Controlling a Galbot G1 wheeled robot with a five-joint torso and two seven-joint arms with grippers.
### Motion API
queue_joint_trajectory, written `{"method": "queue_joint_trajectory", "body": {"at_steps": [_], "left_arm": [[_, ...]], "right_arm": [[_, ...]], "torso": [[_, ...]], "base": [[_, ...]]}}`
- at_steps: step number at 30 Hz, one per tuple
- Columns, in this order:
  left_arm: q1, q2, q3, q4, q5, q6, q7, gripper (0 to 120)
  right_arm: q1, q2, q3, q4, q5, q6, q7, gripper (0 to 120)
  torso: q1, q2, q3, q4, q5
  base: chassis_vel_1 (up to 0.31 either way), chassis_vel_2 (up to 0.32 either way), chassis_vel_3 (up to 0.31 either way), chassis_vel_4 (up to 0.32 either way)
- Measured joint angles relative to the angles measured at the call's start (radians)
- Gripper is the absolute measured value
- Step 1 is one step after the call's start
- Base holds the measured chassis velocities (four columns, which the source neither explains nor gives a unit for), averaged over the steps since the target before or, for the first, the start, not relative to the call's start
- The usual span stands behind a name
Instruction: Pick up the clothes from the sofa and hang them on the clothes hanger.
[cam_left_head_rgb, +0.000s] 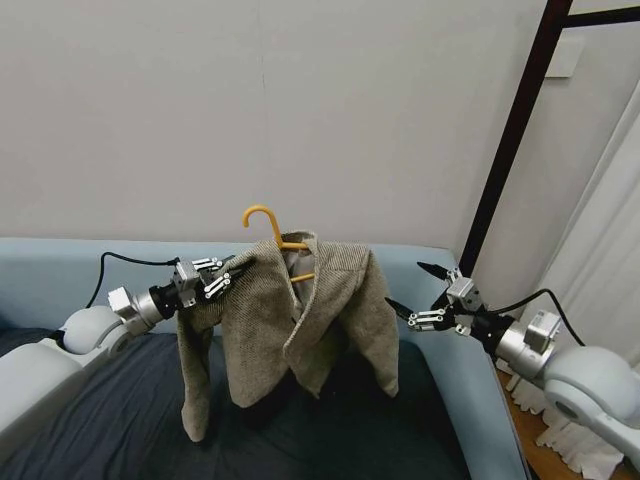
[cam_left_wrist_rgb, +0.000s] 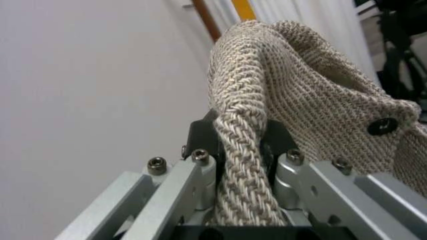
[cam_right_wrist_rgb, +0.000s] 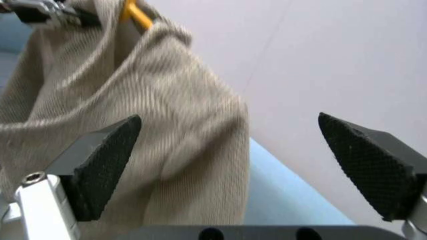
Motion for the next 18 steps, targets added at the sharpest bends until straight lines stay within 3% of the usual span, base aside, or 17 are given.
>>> {"method": "queue_joint_trajectory", "body": {"at_steps": [2,6,11,15,18], "left_arm": [[-0.036,-0.021,0.049,0.009,0.002,-0.006,0.007,11],[-0.165,-0.110,0.172,0.045,0.001,-0.024,0.036,11],[-0.189,-0.129,0.197,0.042,0.001,-0.028,0.056,11],[-0.190,-0.128,0.203,0.031,0.008,-0.040,0.083,11],[-0.193,-0.130,0.207,0.032,0.021,-0.048,0.093,11]], "right_arm": [[0.003,-0.019,0.001,0.007,0.013,-0.007,-0.014,100],[0.016,-0.105,0.007,0.019,0.078,-0.054,-0.081,100],[0.037,-0.134,-0.002,0.000,0.111,-0.103,-0.154,100],[0.037,-0.154,-0.003,-0.020,0.118,-0.116,-0.188,100],[0.040,-0.163,-0.003,-0.021,0.128,-0.125,-0.195,100]], "torso": [[0.000,0.000,0.000,-0.0002,-0.0003],[0.000,0.000,0.000,-0.0031,0.0002],[0.000,0.000,0.000,-0.0025,0.0002],[0.000,0.000,0.000,-0.0007,-0.0004],[0.000,0.000,0.000,-0.0015,-0.0002]], "base": [[0.000,0.000,0.000,0.000],[0.000,0.000,0.000,0.000],[0.000,0.000,0.000,0.000],[0.000,0.000,0.000,0.000],[0.000,0.000,0.000,0.000]]}}
